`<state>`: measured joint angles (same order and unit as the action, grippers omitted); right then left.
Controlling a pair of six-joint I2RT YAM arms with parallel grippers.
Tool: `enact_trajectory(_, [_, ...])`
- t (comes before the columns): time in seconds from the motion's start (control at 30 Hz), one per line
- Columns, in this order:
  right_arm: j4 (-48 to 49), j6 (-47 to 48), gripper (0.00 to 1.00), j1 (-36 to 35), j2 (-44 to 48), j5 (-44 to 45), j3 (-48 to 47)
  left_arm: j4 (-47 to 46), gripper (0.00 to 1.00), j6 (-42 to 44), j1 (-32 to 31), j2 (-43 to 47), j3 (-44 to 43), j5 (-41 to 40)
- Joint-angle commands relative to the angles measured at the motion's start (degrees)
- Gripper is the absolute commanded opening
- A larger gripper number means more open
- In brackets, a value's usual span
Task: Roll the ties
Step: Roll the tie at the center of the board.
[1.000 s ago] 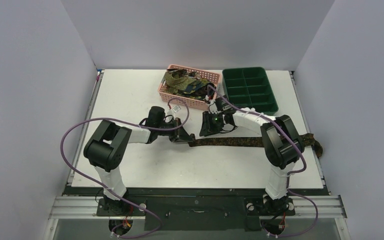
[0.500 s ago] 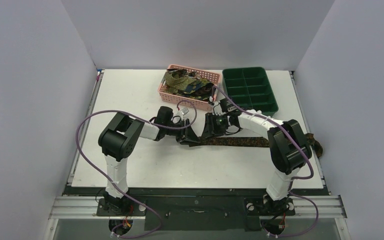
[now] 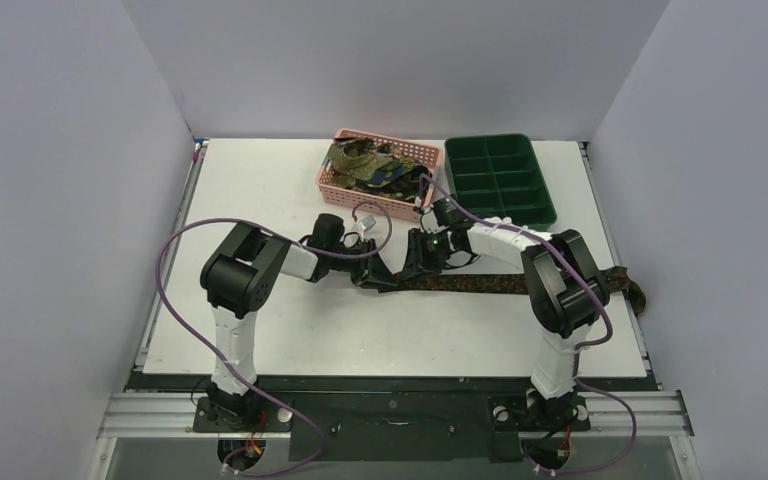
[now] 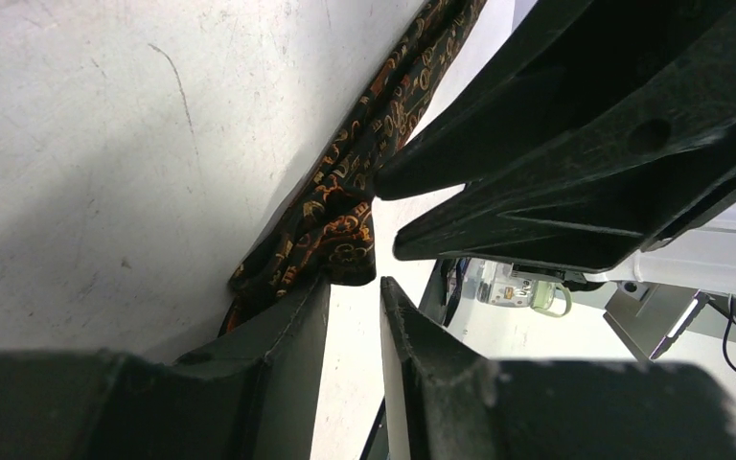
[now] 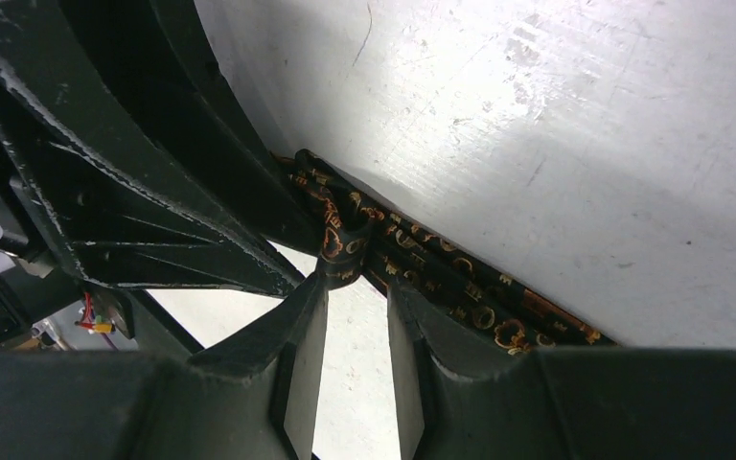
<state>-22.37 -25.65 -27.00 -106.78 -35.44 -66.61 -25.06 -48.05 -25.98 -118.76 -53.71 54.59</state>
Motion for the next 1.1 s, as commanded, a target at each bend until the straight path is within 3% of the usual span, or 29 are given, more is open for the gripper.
enact_trajectory(0.0, [2.2, -1.4, 0.26, -1.2, -1.1, -0.8, -2.7, -1.0, 0.24, 1.3, 0.6, -0.9, 1.1, -1.2])
enact_trajectory(0.27, [2.6, -1.8, 0.27, -1.6, -3.0, -1.0, -3.3, -0.8, 0.24, 2.0, 0.6, -1.1, 1.1, -1.5])
enact_trajectory(0.4, [2.1, -1.0, 0.12, -1.6, -4.0, 0.5, -3.1, -1.2, 0.24, 2.3, 0.6, -0.8, 1.8, -1.3])
enact_trajectory(0.43, [1.6, -0.2, 0.04, -1.6, -4.5, 1.4, -3.2, -2.0, 0.28, 2.3, 0.7, 0.0, 2.1, -1.3])
enact_trajectory(0.5, [-0.2, 2.0, 0.0, -1.4, -4.9, 2.6, -3.3, -2.5, 0.4, 3.5, 1.0, 2.5, 2.8, -1.7])
enact_trajectory(0.63, [-3.5, 6.0, 0.0, -0.8, -5.3, 4.6, -2.8, 2.9, 0.64, 13.4, 2.1, 11.3, 3.2, -3.3])
enact_trajectory(0.73, [-5.0, 8.9, 0.0, -0.5, -5.7, 6.2, -3.0, 11.6, 0.74, 29.9, 2.0, 19.2, 2.1, -5.7])
enact_trajectory(0.9, [-6.9, 11.0, 0.0, 0.2, -6.4, 7.3, -3.0, 18.4, 0.8, 47.1, 1.5, 25.6, 3.4, -9.6])
enact_trajectory(1.07, [-8.9, 12.9, 0.0, 0.8, -6.4, 7.6, -2.6, 12.1, 0.82, 56.6, -0.2, 26.7, 7.2, -9.2])
